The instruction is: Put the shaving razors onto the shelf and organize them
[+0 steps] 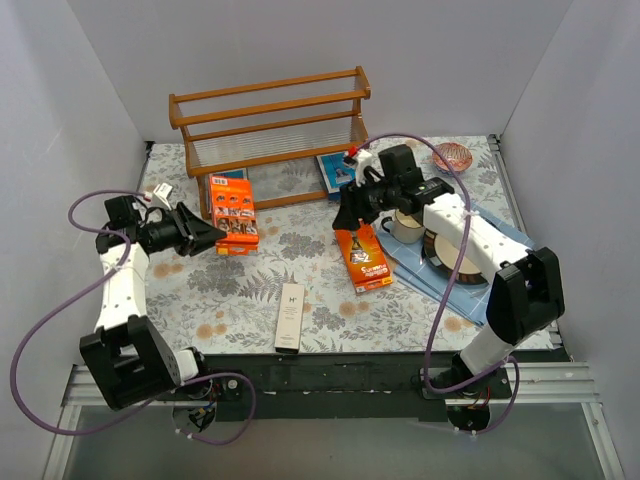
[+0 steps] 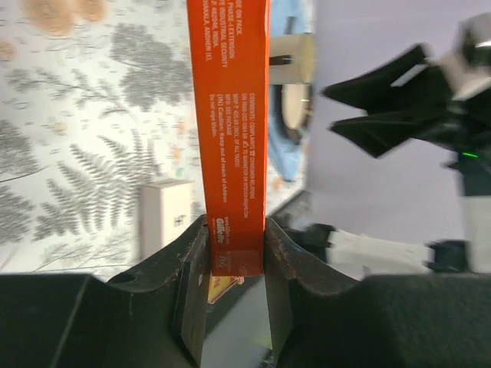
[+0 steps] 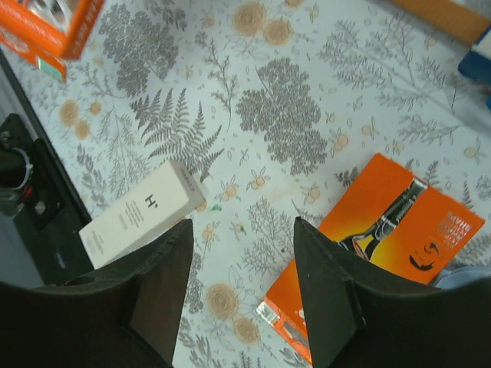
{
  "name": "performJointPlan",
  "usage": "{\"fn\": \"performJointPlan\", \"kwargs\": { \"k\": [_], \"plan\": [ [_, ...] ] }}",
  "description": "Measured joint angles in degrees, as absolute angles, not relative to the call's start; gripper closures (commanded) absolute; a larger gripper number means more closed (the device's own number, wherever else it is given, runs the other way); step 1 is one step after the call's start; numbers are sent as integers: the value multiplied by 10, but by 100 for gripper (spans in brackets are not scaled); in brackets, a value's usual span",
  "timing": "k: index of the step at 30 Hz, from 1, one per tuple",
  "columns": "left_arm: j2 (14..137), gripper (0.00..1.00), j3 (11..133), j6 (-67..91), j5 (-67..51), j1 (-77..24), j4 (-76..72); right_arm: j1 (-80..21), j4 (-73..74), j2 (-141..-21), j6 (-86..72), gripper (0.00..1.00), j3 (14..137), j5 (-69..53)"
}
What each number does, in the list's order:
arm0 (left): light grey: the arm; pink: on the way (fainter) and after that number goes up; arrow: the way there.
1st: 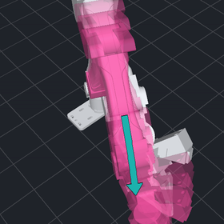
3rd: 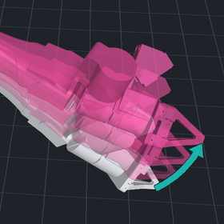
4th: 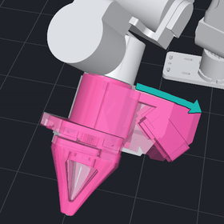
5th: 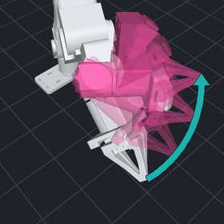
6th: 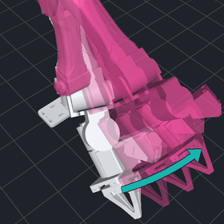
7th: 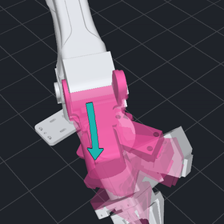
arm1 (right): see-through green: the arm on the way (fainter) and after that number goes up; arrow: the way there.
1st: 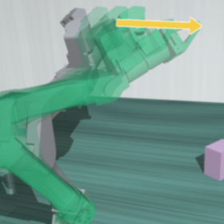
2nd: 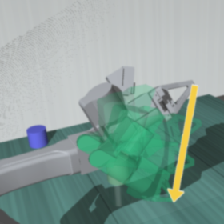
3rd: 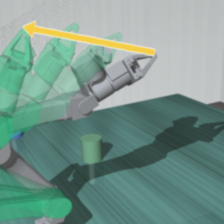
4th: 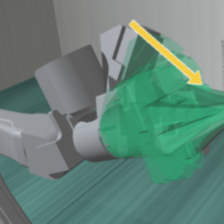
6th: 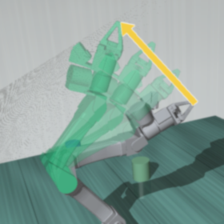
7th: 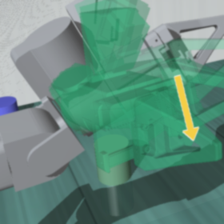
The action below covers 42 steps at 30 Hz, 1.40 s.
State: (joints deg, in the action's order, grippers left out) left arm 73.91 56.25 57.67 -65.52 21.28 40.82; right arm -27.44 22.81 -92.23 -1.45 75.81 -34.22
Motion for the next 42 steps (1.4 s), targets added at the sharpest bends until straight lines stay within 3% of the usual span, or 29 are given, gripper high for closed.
{"fn": "performJointPlan", "kwargs": {
  "k": [8,18,19,24,25,26,31,42],
  "plan": [
    [650,100,540,528,-368,64,422,-365,240,-954,-57,30,823,-189],
    [782,94,578,464,-117,-108,480,-357,254,-978,-88,27,781,-120],
    [792,86,581,462,-104,-119,482,-357,254,-978,-90,27,778,-119],
    [821,68,614,449,-27,-203,488,-356,251,-976,-106,27,759,-120],
    [824,54,617,447,-14,-224,488,-354,250,-976,-108,27,755,-122],
    [827,49,618,444,-5,-248,487,-352,249,-976,-112,27,751,-124],
    [855,31,631,439,7,-315,495,-326,247,-976,-126,25,738,-133],
    [884,20,742,463,-6,-343,484,-291,196,-972,-176,25,696,-225]
  ]
}}
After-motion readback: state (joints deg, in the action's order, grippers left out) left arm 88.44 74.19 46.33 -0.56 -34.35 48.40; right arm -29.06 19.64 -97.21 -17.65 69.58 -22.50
